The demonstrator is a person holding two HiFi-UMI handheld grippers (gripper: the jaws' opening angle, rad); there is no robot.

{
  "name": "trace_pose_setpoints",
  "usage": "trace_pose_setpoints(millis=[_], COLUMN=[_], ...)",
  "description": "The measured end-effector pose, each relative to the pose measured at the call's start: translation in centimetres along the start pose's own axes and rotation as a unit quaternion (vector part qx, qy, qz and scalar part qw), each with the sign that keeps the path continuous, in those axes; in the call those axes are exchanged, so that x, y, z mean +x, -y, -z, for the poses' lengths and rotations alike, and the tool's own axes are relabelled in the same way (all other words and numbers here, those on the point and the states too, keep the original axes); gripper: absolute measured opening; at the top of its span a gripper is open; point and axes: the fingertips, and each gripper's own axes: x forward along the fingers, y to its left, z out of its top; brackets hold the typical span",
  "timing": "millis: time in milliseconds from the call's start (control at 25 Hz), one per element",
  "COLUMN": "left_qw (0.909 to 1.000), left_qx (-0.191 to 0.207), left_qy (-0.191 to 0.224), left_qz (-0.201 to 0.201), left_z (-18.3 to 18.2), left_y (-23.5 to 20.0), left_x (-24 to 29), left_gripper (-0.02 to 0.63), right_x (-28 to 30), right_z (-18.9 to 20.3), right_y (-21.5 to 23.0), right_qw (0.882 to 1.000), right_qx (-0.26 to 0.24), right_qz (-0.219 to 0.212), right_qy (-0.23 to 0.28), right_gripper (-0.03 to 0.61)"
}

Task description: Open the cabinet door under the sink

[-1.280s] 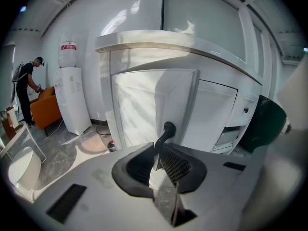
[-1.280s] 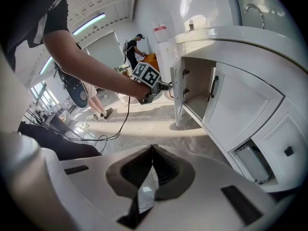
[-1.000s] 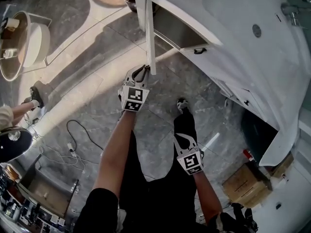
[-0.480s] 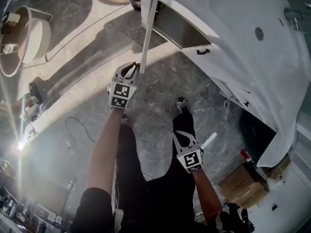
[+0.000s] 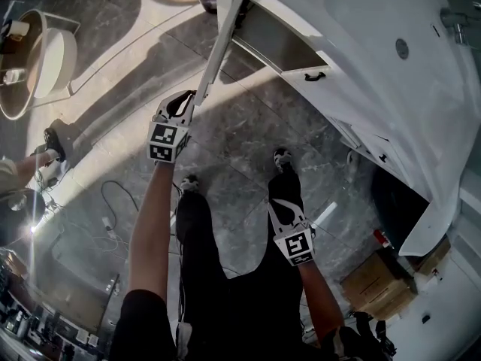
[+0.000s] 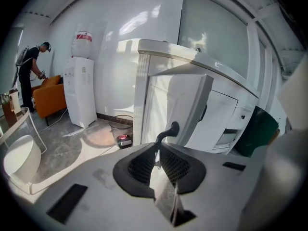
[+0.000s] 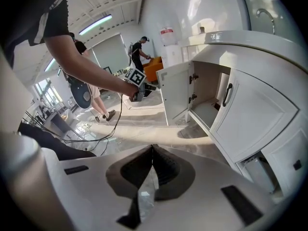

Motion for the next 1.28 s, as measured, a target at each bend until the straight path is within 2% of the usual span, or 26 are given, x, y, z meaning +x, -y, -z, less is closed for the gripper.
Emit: trace_pose_setpoints(millis=[160,480,800,1040,1280], left_qw=[0.9994,0.9993,0.9991,0.9987,0.9945], left_qx=[-0.031,-0.031,-0.041,-0.046,-0.072], left_qy=[-0.009,0.0,0.004,0.02,0.042], left_qz=[-0.01,-0.021,-0.014,-0.006,0.064], left_z=[2.2,2.1,2.8,0.2,-3.9], left_y=[-2.6,-3.7,-0.6,2.7,10.4], left_x=[-1.1,-1.0,-3.3,-7.1,-12.0], left_gripper=[0.025,0.017,0.017,0.016,0.017], right_x=[0.3,0.7,0.2,-1.5,-4.1], right_z=[0.0,0.8,-0.8,-4.4,-7.4], right_y=[-0.8,-1.0,0.3,1.8,2.6], right_qw=[1.0,1.0,1.0,0.999,0.997], right_qx=[-0.001,0.0,-0.001,-0.01,-0.016], right_qz=[-0.007,-0.003,0.009,0.023,0.044], right_qy=[-0.001,-0.006,0.01,0.036,0.063], right_gripper=[0.06,0.06,0.06,0.06,0.06])
